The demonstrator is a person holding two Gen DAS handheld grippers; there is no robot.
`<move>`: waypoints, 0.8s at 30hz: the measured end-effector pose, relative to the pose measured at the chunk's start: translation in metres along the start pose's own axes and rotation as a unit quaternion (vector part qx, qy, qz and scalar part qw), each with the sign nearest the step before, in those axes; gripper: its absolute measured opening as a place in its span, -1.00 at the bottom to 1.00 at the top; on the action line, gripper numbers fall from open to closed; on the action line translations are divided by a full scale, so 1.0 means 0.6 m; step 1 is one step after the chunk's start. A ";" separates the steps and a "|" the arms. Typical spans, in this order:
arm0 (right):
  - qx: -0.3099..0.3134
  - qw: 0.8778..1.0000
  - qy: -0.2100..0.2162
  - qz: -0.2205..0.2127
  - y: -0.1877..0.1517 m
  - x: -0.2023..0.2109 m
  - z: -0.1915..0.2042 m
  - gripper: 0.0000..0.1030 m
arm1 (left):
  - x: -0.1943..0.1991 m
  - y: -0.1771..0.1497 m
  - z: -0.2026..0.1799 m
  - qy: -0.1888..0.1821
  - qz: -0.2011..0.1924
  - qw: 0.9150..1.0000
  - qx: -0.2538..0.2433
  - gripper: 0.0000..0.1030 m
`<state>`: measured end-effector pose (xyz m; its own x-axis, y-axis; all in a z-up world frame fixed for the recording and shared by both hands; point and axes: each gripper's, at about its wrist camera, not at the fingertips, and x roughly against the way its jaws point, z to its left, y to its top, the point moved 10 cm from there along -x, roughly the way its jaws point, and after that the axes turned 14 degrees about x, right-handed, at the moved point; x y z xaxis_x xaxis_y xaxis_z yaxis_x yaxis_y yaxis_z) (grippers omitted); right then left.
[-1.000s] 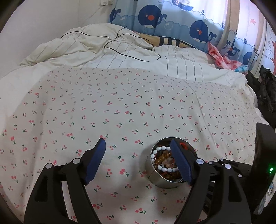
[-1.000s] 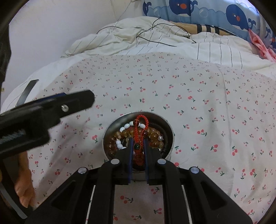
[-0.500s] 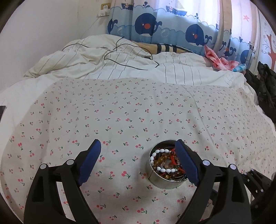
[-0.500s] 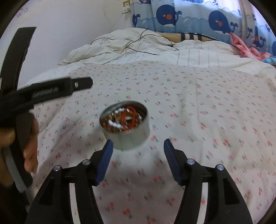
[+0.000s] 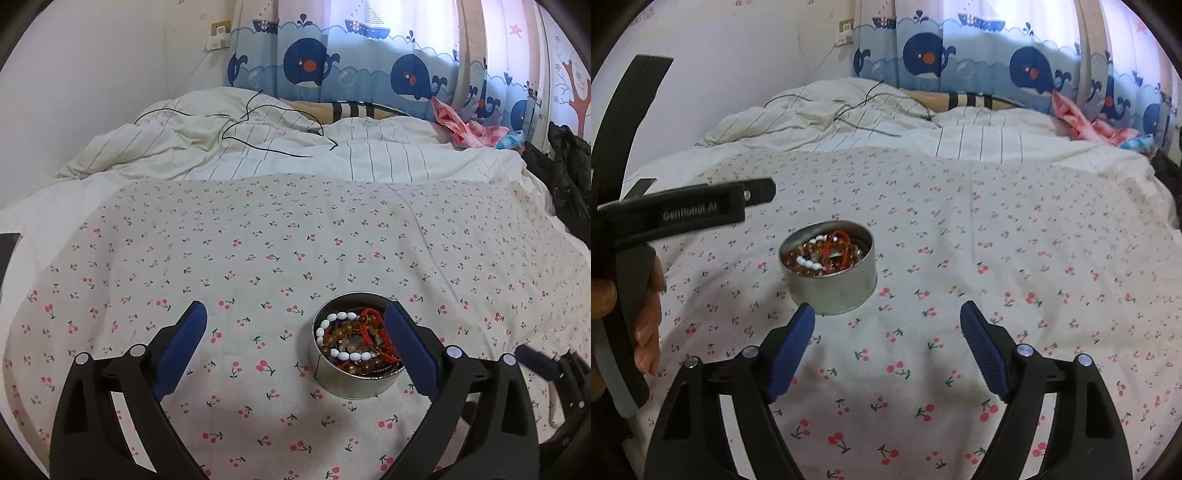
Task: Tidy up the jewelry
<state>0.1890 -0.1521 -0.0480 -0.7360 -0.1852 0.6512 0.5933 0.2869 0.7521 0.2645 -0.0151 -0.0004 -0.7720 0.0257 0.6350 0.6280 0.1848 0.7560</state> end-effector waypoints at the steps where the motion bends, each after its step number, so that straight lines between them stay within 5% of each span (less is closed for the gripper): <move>1: -0.001 1.000 -0.005 -0.003 0.001 0.002 -0.003 0.59 | 0.000 -0.001 0.000 0.000 -0.001 1.000 -0.001 0.82; 24: -0.001 1.000 -0.027 0.006 -0.007 -0.007 -0.008 0.71 | -0.012 -0.027 0.005 0.004 0.016 1.000 -0.011 0.85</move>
<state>0.1911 -0.1573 -0.0532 -0.7451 -0.1311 0.6539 0.6032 0.2860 0.7446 0.2596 -0.0156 -0.0181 -0.7506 0.0226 0.6604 0.6545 0.1628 0.7383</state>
